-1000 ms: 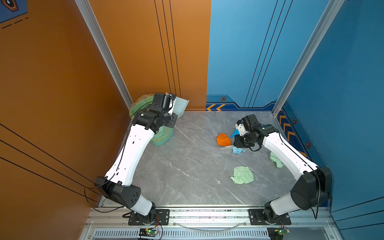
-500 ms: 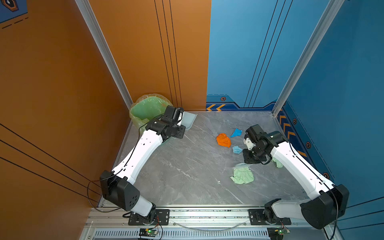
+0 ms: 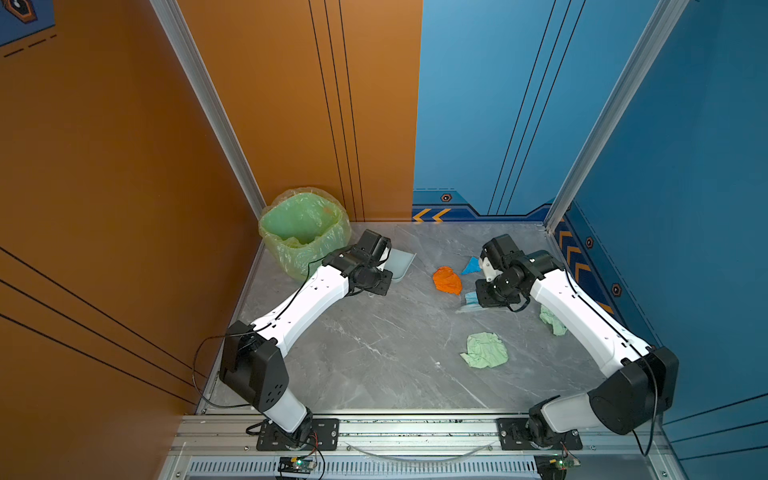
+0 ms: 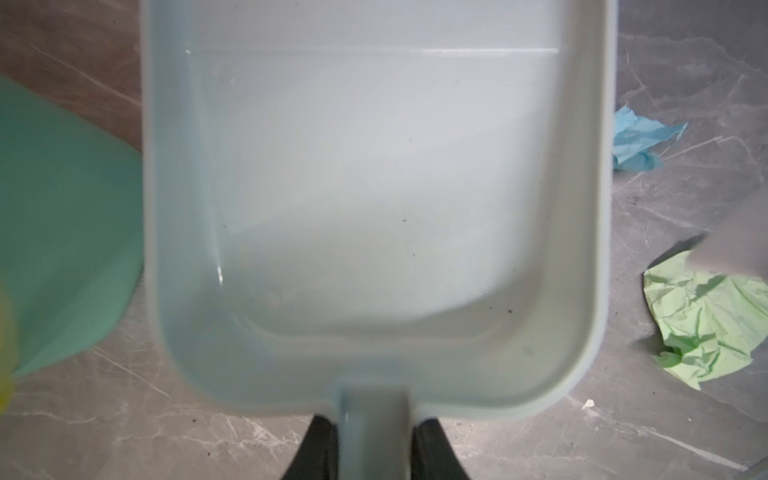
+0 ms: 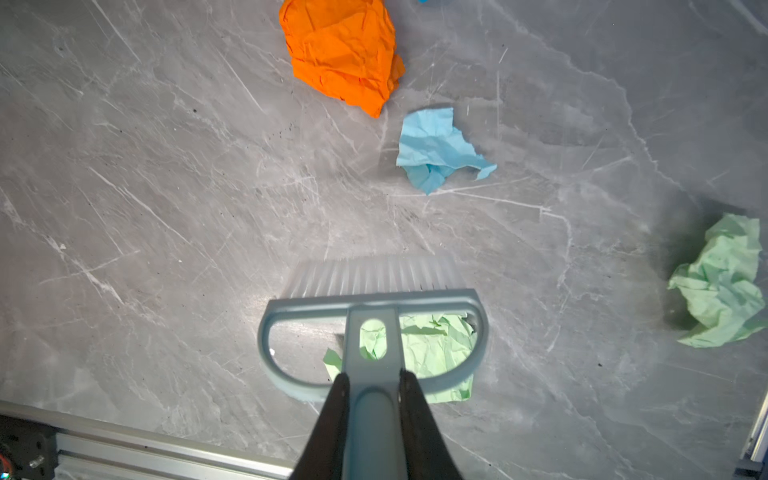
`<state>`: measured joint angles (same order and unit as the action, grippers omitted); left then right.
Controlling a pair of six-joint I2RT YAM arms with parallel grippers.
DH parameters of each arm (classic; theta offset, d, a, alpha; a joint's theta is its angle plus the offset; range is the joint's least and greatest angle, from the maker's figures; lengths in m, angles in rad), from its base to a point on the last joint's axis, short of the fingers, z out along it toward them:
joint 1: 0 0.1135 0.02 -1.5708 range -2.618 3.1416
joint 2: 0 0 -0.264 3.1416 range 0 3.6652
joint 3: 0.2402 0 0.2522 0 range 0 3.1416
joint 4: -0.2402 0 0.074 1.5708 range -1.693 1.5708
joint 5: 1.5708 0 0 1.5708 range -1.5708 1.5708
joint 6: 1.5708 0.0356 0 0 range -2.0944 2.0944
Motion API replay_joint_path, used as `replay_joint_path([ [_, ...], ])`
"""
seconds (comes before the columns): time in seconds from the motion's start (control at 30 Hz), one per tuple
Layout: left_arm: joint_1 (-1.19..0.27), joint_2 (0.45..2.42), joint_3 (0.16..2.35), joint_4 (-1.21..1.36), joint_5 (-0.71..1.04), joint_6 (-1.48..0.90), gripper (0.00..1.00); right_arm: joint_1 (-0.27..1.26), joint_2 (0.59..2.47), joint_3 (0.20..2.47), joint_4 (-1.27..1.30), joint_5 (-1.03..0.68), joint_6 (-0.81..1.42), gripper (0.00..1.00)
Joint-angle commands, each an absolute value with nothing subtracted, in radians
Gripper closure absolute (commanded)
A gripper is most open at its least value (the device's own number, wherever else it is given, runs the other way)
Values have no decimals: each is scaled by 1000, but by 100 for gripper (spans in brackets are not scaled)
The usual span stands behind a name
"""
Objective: Sweep away the paper scraps from the table
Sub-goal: 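Set the dustpan beside the orange scrap while the right gripper aligns the brush behind it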
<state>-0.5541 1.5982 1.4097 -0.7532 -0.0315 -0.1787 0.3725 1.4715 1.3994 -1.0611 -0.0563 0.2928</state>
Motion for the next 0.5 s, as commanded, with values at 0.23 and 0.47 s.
replay_joint_path([
  [0.23,-620,1646,1247,-629,-22,-240,100,285,1633,1555,-749,-93,412,100],
  [0.47,-685,1736,1245,-611,-57,-253,100,279,1680,1527,-534,-27,489,100],
])
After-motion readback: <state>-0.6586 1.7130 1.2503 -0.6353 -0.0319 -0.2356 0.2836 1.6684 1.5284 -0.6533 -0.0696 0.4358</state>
